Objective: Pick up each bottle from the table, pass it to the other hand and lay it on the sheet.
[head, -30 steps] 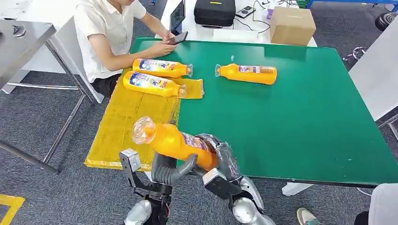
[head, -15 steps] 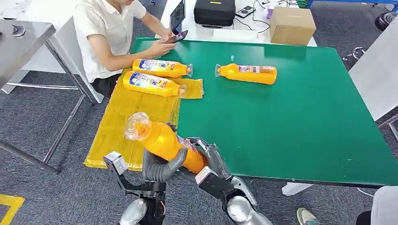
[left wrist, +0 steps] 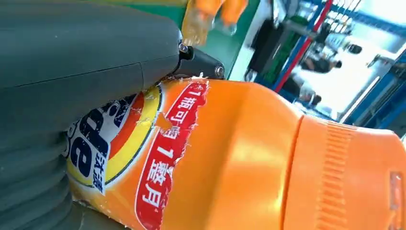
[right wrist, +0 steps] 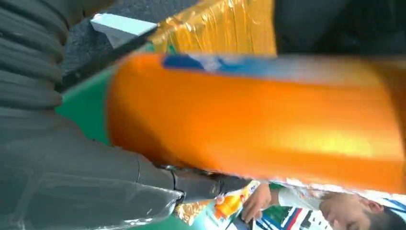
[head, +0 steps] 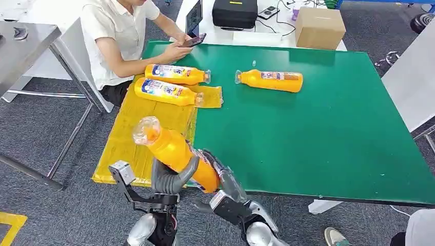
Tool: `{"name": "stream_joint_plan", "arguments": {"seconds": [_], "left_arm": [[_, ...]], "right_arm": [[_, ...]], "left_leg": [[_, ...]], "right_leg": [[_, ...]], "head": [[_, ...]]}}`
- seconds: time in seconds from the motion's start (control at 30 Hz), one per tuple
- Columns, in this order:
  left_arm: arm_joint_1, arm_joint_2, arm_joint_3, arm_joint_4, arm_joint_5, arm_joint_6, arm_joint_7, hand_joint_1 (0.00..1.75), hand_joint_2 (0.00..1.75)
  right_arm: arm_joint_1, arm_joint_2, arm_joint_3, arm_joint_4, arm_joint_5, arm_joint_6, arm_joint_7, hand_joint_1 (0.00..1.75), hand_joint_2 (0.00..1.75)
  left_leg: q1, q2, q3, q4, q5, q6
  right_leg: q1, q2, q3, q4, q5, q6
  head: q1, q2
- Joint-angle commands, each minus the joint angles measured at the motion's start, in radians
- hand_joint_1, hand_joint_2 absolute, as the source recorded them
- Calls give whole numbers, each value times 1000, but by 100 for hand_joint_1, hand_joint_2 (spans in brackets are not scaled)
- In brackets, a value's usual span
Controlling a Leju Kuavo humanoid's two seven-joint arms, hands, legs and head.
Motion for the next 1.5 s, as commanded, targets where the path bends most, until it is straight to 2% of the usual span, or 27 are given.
{"name": "stream_joint_plan", "arguments": {"seconds": [0.03, 0.07, 0.13, 0.2, 0.23, 0.27, 0.3, 0.37, 0.43, 0.5, 0.53, 0.63, 0.67, 0.77, 0.97, 1.03, 1.23, 1.27, 1.3, 1.33, 1.37, 1.4, 1.43, 1.5], "left_arm": [[-55, 20, 24, 55, -103, 126, -46, 175, 175], [-70, 23, 20, 80, -201, 232, -83, 175, 175], [-89, 29, 48, 112, -274, 302, -118, 175, 175], [-94, 20, 122, 122, -414, 339, -164, 175, 175], [-91, -7, 206, 137, -583, 339, -176, 175, 175], [-91, -31, 273, 136, -762, 339, -154, 175, 175], [-101, -33, 299, 153, -893, 339, -115, 175, 175], [-163, 58, 186, 252, -1013, 325, 61, 175, 175], [-195, 41, 230, 326, -1190, 339, 88, 175, 175], [-200, 35, 236, 339, -1192, 339, 79, 175, 175], [-235, 49, 211, 412, -1359, 339, 160, 175, 175], [-343, 91, 111, 565, -1601, 242, 367, 175, 175], [-383, 88, 97, 617, -1638, 189, 396, 175, 175], [-427, 68, 100, 662, -1561, 56, 334, 175, 175], [-467, 88, 47, 686, -1584, -51, 389, 175, 175], [-486, 84, 46, 719, -1570, -92, 381, 175, 175], [-490, 82, 46, 730, -1558, -106, 367, 175, 175], [-495, 81, 47, 740, -1541, -124, 347, 169, 175], [-500, 78, 54, 751, -1524, -134, 343, 138, 175], [-507, 77, 54, 762, -1517, -146, 343, 93, 175], [-519, 74, 62, 785, -1495, -180, 343, 68, 175], [-532, 72, 76, 809, -1463, -216, 347, 33, 175], [-540, 74, 82, 825, -1445, -239, 343, 10, 175], [-555, 77, 96, 861, -1409, -272, 337, 16, 175]], "right_arm": [[26, 3, -29, 46, 44, -107, -28, 0, 0], [57, 6, -66, 19, 64, -193, -53, 0, 0], [105, 22, -150, -48, 30, -294, -92, 0, 0], [134, 26, -236, -129, 46, -416, -136, 0, 0], [147, 37, -288, -176, 39, -473, -157, 0, 0], [167, 75, -389, -230, 55, -475, -201, 0, 0], [174, 91, -435, -273, 59, -475, -201, 0, 0], [181, 97, -484, -310, 39, -475, -201, 0, 0], [168, 88, -483, -294, 29, -475, -201, 0, 0], [165, 92, -482, -290, 33, -475, -201, 0, 0], [154, 85, -462, -271, 16, -470, -201, 0, 0], [119, 88, -433, -225, 12, -426, -201, 0, 0], [111, 92, -429, -218, 11, -412, -201, 0, 0], [103, 92, -418, -217, 1, -397, -201, 0, 0], [111, 85, -430, -217, -29, -371, -201, 0, 0], [104, 84, -429, -211, -36, -358, -201, 0, 0], [100, 87, -427, -207, -45, -351, -201, 0, 0], [97, 85, -421, -204, -46, -345, -201, 0, 0], [94, 86, -418, -198, -48, -342, -201, 0, 0], [93, 86, -416, -193, -49, -343, -201, 0, 0], [89, 86, -417, -182, -55, -339, -201, 0, 0], [87, 85, -418, -176, -62, -341, -201, 0, 0], [85, 84, -420, -169, -68, -339, -201, 0, 0], [83, 82, -426, -159, -85, -336, -201, 0, 0]], "left_leg": [[1, 0, 4, -1, 0, -1], [1, -2, 3, -1, 0, -1], [1, -3, 3, -1, 0, -1], [1, -4, 3, -1, 0, -2], [1, -4, 3, -1, 0, -2], [0, -3, 1, -1, 0, -1], [0, -2, 2, 0, -1, -1], [1, -3, 2, 0, -1, -2], [0, -4, 2, -1, 1, -1], [1, -4, 5, -2, 1, -2], [0, -3, 3, -1, 1, -1], [0, -3, 4, -2, 1, -1], [1, -4, 3, -1, 1, -1], [1, -3, 2, 0, 2, -1], [2, -2, 5, -1, 0, -2], [1, -2, 1, 0, 1, -1], [1, -1, 1, 0, 1, -1], [1, -1, 3, 0, 1, -2], [1, -1, 2, 0, 1, -1], [1, -1, 1, 0, 1, -1], [2, 0, 3, 0, 1, -2], [1, -1, 2, 0, 1, -1], [1, -1, 2, 0, 1, -1], [0, -1, 1, -1, 1, -1]], "right_leg": [[1, 0, 4, -2, 0, -2], [1, -1, 3, -1, 0, -2], [1, -3, 4, -2, -1, -2], [1, -3, 4, -1, -1, -3], [1, -3, 3, -1, -1, -2], [0, -3, 1, 0, 0, -1], [0, -1, 3, 0, -1, -2], [1, -2, 2, 1, -1, -3], [0, -4, 2, 0, 0, -2], [1, -3, 5, -2, 0, -3], [0, -2, 4, -1, 0, -2], [0, -2, 3, -1, 0, -2], [1, -3, 3, -1, 0, -2], [1, -2, 3, -1, 1, -2], [2, -1, 6, -1, 0, -2], [1, -1, 2, 0, 1, -1], [1, -1, 1, 0, 1, -1], [1, 0, 3, 0, 1, -2], [1, -1, 3, 0, 1, -2], [1, -1, 2, 0, 1, -1], [2, 0, 3, 0, 1, -2], [1, 0, 3, 0, 1, -2], [1, 0, 3, 0, 1, -2], [0, 0, 2, 0, 1, -1]], "head": [[0, 0], [0, 0], [0, 0], [0, 0], [0, 0], [0, 0], [0, 0], [0, 0], [0, 0], [0, 0], [0, 0], [0, 0], [0, 0], [0, 0], [0, 0], [0, 0], [0, 0], [0, 0], [0, 0], [0, 0], [0, 0], [0, 0], [0, 0], [0, 0]]}}
